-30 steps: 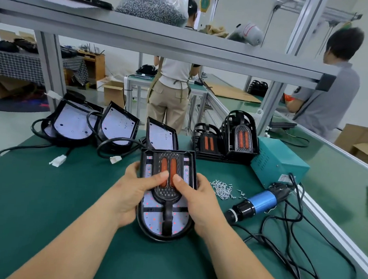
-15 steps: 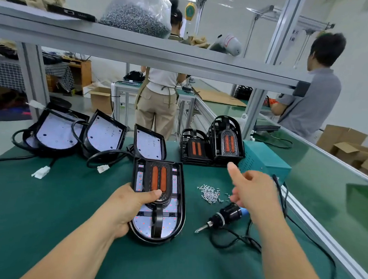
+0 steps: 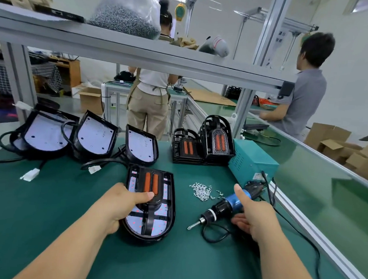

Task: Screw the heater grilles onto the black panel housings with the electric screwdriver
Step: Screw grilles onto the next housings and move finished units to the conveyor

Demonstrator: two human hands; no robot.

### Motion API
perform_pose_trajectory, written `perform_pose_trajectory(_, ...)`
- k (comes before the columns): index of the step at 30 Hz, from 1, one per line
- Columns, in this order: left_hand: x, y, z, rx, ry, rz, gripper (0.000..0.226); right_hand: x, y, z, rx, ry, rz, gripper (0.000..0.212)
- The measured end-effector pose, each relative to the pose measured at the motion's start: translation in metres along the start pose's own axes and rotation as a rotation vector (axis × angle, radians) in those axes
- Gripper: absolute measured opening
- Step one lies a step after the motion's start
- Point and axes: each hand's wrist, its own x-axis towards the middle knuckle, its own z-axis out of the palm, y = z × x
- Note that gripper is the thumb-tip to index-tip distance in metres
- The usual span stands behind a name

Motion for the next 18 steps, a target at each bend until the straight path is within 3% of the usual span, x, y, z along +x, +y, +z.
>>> perform_pose_trajectory(4, -0.002, 0.004, 0.002, 0.015, 0.037, -0.044, 0.070, 0.005, -0.004, 0.004, 0.019, -0.027, 0.037, 0.051)
perform_pose_trajectory(12, -0.006, 0.010, 0.010, 0.024, 0.139, 0.008, 0.087, -0.001, 0.004, 0.001, 0.377, -0.042, 0.064, 0.026)
perform_pose_trajectory(18, -0.006, 0.012, 0.007, 0.073, 0.132, -0.039, 0.080, -0.011, -0.019, 0.001, 1.027, -0.088, 0.129, 0.035)
